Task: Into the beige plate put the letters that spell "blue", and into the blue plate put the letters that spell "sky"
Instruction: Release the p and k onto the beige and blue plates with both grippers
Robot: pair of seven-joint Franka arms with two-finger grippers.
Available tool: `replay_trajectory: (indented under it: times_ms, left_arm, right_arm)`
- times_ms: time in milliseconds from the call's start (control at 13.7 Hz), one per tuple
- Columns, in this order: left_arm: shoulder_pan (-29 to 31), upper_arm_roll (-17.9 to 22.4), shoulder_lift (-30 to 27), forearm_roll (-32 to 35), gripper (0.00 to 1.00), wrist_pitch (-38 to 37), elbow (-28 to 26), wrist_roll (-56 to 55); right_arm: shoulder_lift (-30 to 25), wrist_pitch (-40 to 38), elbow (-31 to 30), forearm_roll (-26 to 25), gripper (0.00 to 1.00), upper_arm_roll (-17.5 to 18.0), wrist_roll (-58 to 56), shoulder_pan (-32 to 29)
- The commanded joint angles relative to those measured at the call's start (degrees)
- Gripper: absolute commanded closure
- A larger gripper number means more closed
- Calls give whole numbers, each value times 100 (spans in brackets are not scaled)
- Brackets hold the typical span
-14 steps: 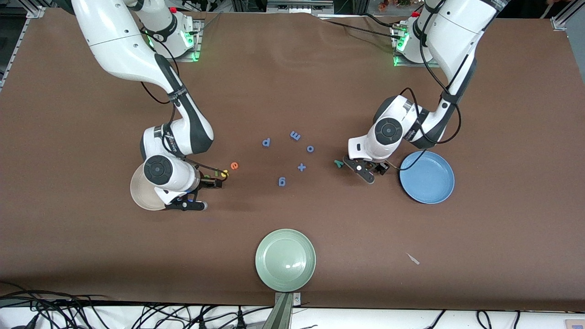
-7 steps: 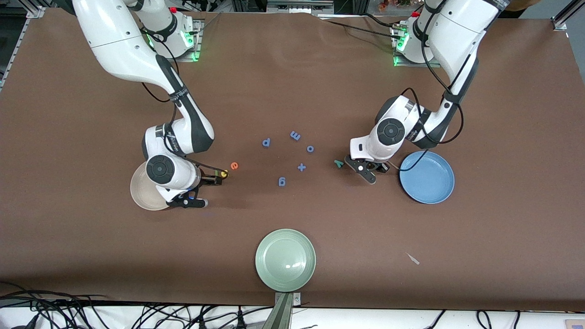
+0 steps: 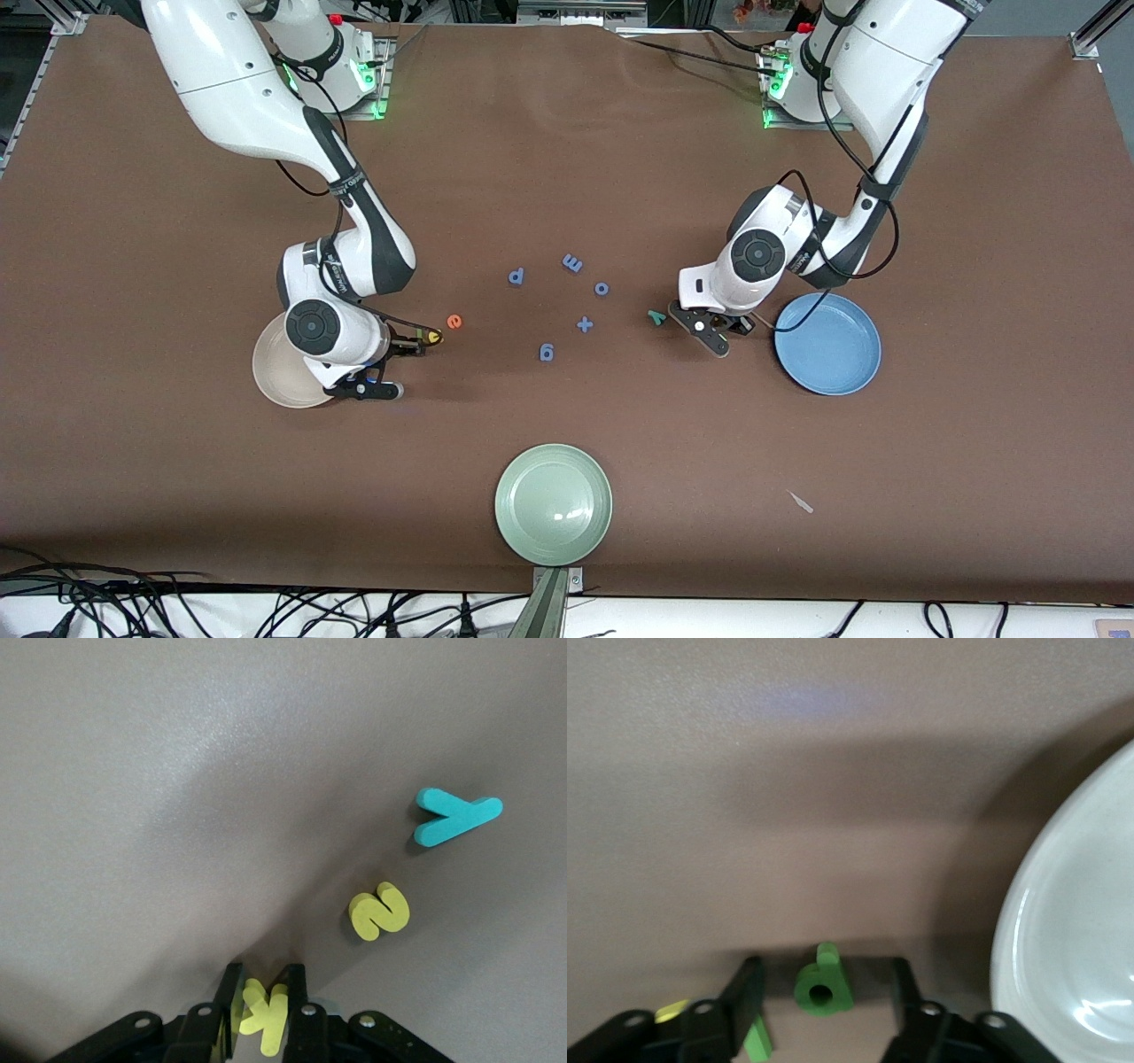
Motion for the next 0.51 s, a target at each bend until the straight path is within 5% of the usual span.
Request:
replay_trajectory:
  times_ms: [0, 146, 438]
  left_arm:
    - [15, -25, -96, 169, 100, -93, -51, -37]
    - [23, -25, -79, 169, 100, -93, -60, -46]
    - [23, -25, -140, 160, 100, -119, 10, -63]
  right_arm:
    - [-197, 127, -261, 55, 68, -5, 29, 11]
    - [-206, 84, -235, 55, 80, -5, 11, 11]
    - [-373, -467, 246, 3, 81, -23, -138, -16]
